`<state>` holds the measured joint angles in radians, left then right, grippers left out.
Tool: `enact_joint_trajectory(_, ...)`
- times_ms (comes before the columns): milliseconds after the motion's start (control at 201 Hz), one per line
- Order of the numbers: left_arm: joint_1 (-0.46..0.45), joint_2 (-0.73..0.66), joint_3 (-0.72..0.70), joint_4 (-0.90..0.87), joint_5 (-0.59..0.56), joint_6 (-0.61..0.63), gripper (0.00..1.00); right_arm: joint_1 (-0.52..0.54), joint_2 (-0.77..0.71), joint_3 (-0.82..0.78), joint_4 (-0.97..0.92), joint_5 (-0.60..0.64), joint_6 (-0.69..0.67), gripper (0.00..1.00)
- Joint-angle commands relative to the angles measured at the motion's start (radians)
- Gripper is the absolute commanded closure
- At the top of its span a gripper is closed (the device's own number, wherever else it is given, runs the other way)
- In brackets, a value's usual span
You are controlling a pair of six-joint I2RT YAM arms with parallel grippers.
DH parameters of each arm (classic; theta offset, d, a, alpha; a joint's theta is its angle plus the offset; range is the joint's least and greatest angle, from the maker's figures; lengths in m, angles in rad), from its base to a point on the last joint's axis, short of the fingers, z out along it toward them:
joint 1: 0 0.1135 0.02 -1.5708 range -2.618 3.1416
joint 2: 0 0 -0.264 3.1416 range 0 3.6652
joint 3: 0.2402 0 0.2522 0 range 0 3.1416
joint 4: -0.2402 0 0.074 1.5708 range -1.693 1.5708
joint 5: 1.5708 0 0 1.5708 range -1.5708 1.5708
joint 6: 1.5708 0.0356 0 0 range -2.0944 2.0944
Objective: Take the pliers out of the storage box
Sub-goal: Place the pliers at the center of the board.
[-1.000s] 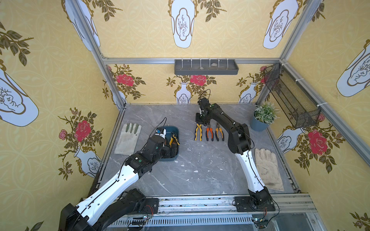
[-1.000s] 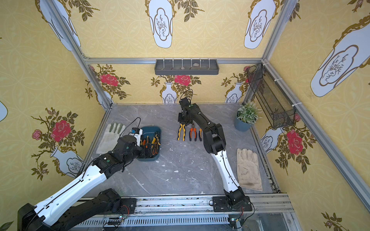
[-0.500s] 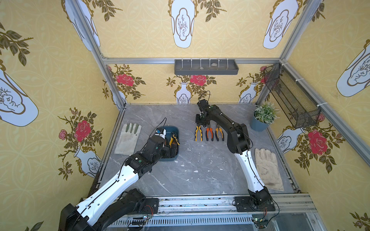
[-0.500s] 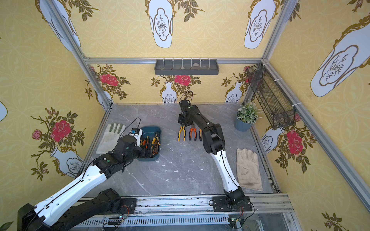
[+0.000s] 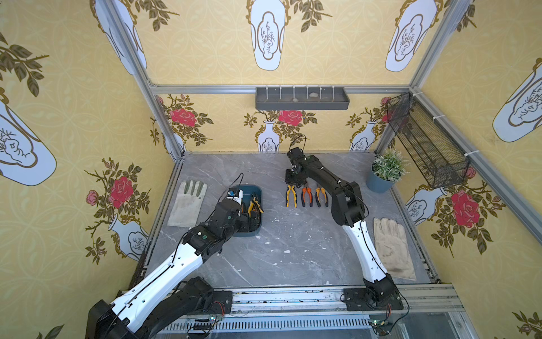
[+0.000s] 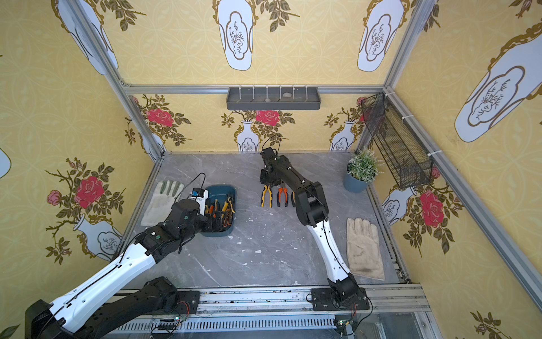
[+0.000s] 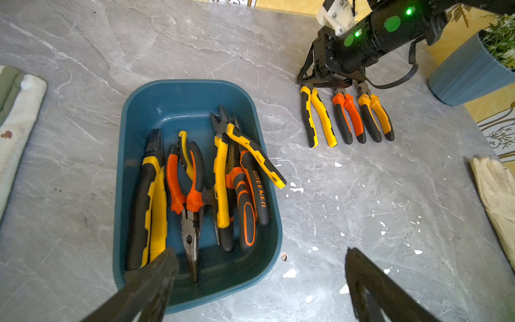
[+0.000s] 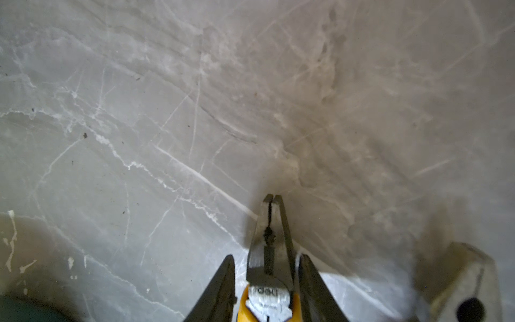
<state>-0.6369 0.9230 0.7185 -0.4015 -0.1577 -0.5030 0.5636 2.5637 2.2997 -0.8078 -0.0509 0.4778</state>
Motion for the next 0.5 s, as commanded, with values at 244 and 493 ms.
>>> enact_joint_trajectory(244, 0.000, -0.003, -0.006, 0.015, -0.003, -0.001, 0.05, 0.035, 0.007, -0.006, -0.010, 0.112, 0.002, 0.68)
enact_joint_trajectory(493, 0.000, -0.003, -0.005, 0.014, -0.004, -0.003, 0.04, 0.033, -0.015, -0.033, -0.001, 0.150, 0.012, 0.72)
